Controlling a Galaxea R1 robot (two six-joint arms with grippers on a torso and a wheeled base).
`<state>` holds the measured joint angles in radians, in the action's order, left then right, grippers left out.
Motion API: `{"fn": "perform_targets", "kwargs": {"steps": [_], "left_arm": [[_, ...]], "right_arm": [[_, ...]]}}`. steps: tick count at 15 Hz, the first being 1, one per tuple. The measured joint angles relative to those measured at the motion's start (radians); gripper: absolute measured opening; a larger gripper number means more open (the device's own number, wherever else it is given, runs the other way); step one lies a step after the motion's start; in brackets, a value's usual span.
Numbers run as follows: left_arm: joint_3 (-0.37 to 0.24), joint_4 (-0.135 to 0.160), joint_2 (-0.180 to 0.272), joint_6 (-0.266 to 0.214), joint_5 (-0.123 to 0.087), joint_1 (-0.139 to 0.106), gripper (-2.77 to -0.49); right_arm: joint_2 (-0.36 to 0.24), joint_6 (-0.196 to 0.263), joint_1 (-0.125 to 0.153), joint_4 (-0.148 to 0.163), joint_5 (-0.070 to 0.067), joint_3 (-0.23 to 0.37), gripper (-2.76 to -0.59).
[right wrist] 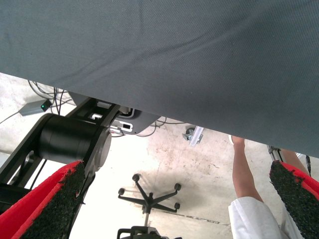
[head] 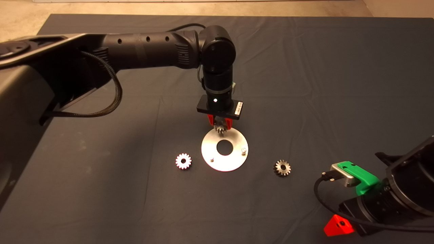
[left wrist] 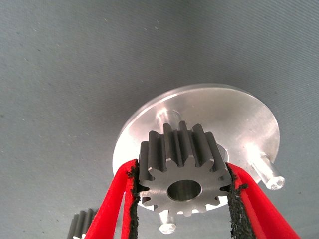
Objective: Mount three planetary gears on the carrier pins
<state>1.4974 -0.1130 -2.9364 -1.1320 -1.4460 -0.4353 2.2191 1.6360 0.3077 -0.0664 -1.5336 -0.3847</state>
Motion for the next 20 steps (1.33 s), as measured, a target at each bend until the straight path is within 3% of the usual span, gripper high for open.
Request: {"fn": "perform_targets", "kwargs": {"steps": [3,6,12,16,20], "left_arm": [[0.0,0.0,0.0,0.004,0.017,0.0,-2.33],[0.003,-0.014,-0.001,0.015,0.017,0.016,-2.33],[0.004,-0.023,-0.001,0.019,0.017,0.016,-2.33],[0.006,-0.04,-0.006,0.019,-0.013,0.016,-2.33],[0.009,-0.049,-0.006,0.019,-0.017,0.017,-2.33]], "right_arm": [[0.0,0.0,0.0,0.0,0.0,0.0,-0.6],[0.0,0.0,0.0,0.0,0.0,0.0,-0.6],[0.0,0.0,0.0,0.0,0.0,0.0,-0.6],[0.0,0.0,0.0,0.0,0.0,0.0,-0.6],[0.0,0.0,0.0,0.0,0.0,0.0,-0.6]]}}
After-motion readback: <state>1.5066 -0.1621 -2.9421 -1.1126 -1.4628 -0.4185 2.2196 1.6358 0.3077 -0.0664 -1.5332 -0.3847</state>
